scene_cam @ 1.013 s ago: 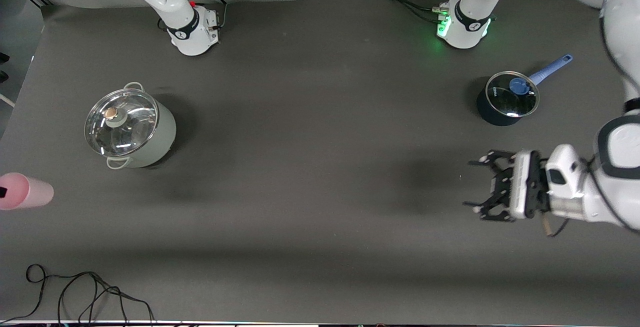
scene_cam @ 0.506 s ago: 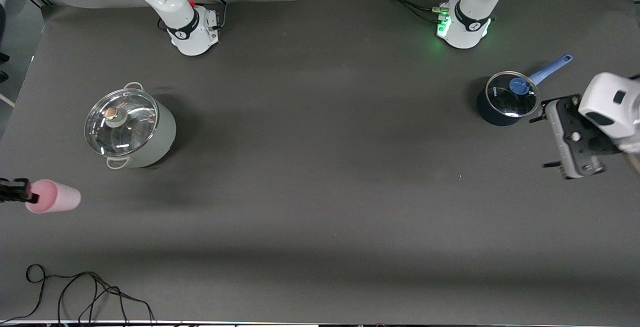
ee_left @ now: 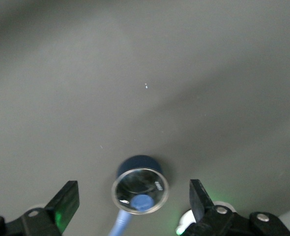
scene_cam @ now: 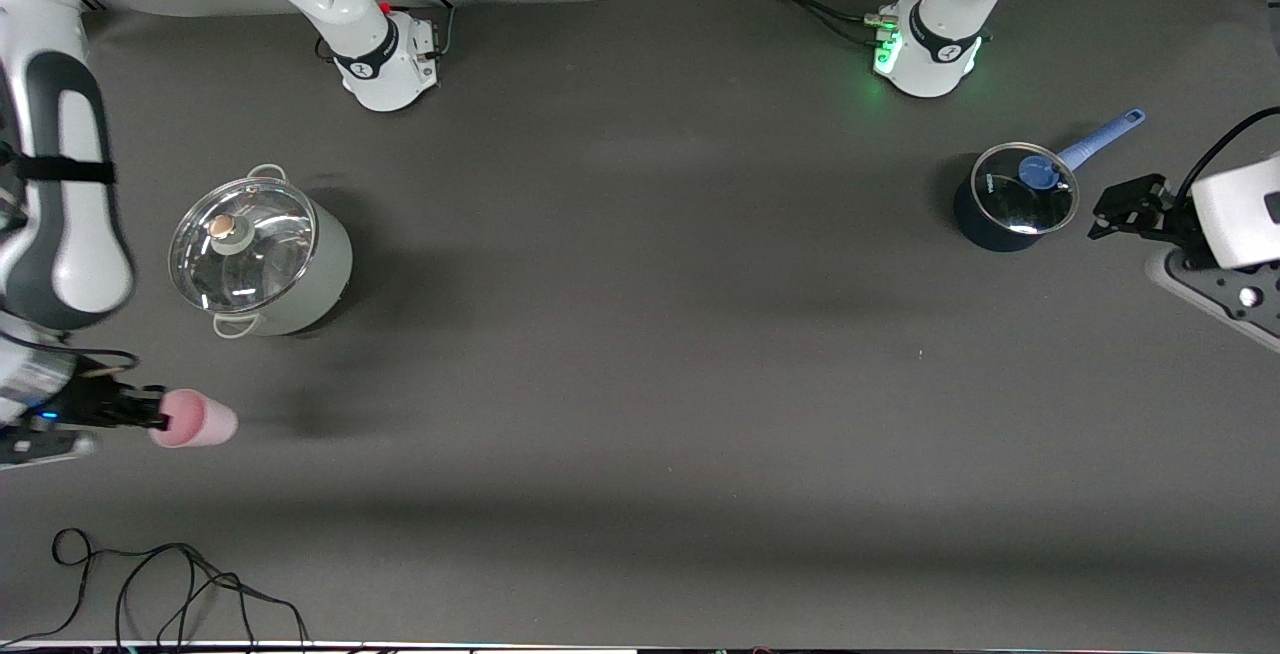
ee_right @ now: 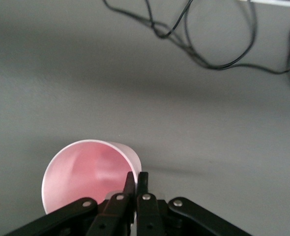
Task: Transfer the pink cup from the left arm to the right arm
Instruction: 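Lower the pink cup onto the table and open the right gripper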
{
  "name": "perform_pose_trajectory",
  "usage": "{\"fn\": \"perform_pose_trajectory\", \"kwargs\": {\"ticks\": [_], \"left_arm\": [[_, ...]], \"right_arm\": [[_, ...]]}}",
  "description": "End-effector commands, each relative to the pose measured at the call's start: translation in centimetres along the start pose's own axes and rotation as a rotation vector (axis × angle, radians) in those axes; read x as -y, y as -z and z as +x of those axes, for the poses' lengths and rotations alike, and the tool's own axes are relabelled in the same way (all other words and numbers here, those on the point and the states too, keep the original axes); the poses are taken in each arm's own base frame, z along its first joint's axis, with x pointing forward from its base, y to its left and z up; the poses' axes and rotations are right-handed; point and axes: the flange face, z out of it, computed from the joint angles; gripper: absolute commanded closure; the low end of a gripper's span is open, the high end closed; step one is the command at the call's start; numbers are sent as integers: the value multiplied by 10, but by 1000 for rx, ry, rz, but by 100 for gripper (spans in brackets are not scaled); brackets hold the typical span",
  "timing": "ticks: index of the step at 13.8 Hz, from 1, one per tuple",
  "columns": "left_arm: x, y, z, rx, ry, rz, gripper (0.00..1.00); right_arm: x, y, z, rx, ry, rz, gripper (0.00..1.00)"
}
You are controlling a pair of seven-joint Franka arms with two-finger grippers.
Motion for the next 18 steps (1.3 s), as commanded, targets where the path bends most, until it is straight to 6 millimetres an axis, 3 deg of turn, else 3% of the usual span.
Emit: {"fn": "perform_pose_trajectory", "kwargs": {"ticks": [1, 5, 10, 11, 12, 13, 14, 18], "left_arm": [[-1, -1, -6, 11, 172, 18, 0], [3, -2, -1, -9, 216, 33, 0], [6, -16, 6, 11, 205, 12, 0], [6, -16, 5, 20, 200, 9, 0], [5, -16, 3, 28, 198, 6, 0], [3, -17, 3, 34, 193, 6, 0], [2, -17, 3, 41, 192, 5, 0], [-6, -23, 1, 61, 181, 10, 0]], "right_arm": [[-1, -46, 0, -14, 45, -1, 100], [-3, -81, 0, -34, 46, -20, 100], [1, -86, 2, -39, 54, -18, 100], [1, -86, 2, -40, 53, -18, 93], [0, -86, 1, -40, 50, -18, 65], [-1, -86, 1, -38, 48, -17, 15], [-1, -86, 1, -36, 48, -16, 5], [-4, -84, 0, -33, 46, -16, 2]]}}
